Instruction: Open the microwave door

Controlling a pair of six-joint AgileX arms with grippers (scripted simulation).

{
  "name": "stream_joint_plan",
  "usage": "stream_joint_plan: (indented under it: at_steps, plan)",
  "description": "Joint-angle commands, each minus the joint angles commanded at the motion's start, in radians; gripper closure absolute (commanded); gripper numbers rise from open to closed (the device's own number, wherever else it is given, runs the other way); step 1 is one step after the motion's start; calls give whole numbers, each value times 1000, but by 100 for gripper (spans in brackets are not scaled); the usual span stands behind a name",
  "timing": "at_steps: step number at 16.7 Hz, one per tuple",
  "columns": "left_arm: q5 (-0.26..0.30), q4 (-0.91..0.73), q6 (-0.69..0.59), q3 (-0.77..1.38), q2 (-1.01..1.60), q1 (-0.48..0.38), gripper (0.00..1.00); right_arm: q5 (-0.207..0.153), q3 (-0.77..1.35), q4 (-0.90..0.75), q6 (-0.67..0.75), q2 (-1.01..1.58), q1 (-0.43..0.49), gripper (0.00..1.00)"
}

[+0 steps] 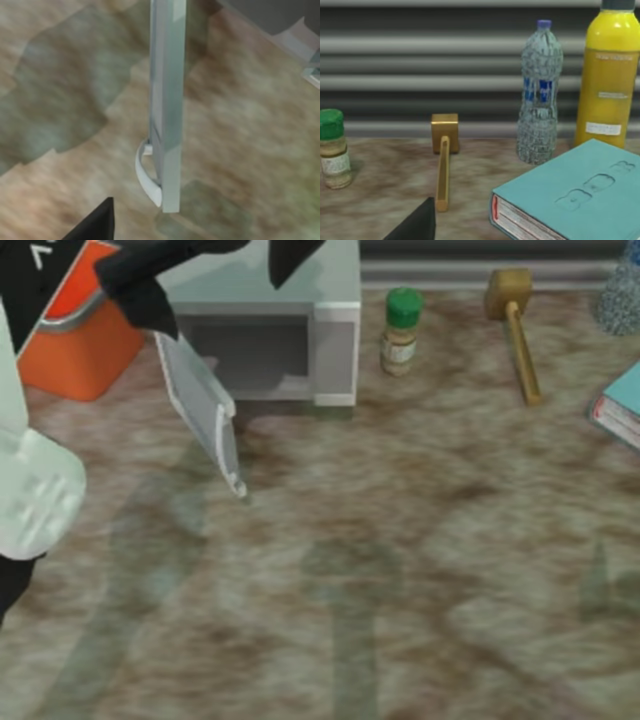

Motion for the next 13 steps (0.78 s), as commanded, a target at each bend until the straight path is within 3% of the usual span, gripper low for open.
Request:
stream_joint_plan:
  at_steps: [6, 13]
  plan:
    - [-3, 14, 8, -92, 9, 4, 0, 0, 0, 0, 0, 0, 0, 0]
    - [-4, 159, 19, -308, -59, 16, 0, 0, 0, 0, 0, 0, 0, 0]
